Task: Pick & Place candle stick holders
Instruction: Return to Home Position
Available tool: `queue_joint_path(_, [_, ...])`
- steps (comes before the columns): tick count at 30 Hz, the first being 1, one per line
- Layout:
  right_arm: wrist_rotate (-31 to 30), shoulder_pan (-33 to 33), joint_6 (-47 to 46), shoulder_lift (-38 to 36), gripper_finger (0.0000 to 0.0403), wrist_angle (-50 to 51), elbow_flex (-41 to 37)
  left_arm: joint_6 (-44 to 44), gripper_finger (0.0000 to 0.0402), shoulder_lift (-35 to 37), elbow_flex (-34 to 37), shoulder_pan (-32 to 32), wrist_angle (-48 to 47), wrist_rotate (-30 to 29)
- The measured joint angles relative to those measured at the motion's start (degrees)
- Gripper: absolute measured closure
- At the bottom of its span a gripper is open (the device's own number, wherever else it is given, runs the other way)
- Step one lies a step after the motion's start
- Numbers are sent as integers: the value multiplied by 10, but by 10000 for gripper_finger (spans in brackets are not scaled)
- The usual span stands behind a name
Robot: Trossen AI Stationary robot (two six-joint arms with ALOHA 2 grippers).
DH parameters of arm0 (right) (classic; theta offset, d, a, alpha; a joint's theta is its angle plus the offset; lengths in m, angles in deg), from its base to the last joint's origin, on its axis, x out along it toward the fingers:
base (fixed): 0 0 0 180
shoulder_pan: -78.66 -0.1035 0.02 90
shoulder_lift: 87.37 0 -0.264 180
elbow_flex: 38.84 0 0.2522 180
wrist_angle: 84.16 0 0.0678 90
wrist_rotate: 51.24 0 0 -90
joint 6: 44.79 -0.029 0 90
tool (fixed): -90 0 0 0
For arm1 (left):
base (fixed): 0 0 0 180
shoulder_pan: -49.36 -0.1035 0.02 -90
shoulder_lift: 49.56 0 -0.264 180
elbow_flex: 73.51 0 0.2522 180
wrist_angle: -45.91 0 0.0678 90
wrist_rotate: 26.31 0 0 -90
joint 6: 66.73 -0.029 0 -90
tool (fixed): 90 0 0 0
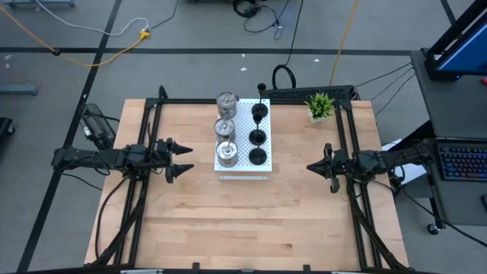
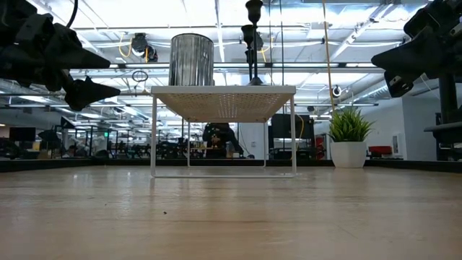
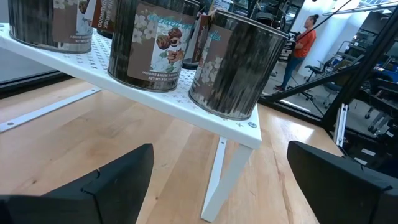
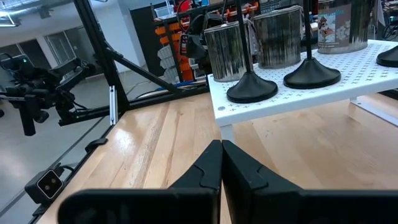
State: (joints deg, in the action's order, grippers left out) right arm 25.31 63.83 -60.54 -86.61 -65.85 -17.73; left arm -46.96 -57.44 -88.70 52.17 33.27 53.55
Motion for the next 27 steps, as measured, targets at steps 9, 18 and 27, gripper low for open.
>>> queue_joint_path(9, [0,0,0,0,403,0,0,0,16,0,0,0,0,0])
queue_joint_path(18, [0,0,0,0,403,0,1,0,22,0,0,0,0,0])
queue_joint_path(27, [0,0,0,0,403,0,1,0,27,0,0,0,0,0])
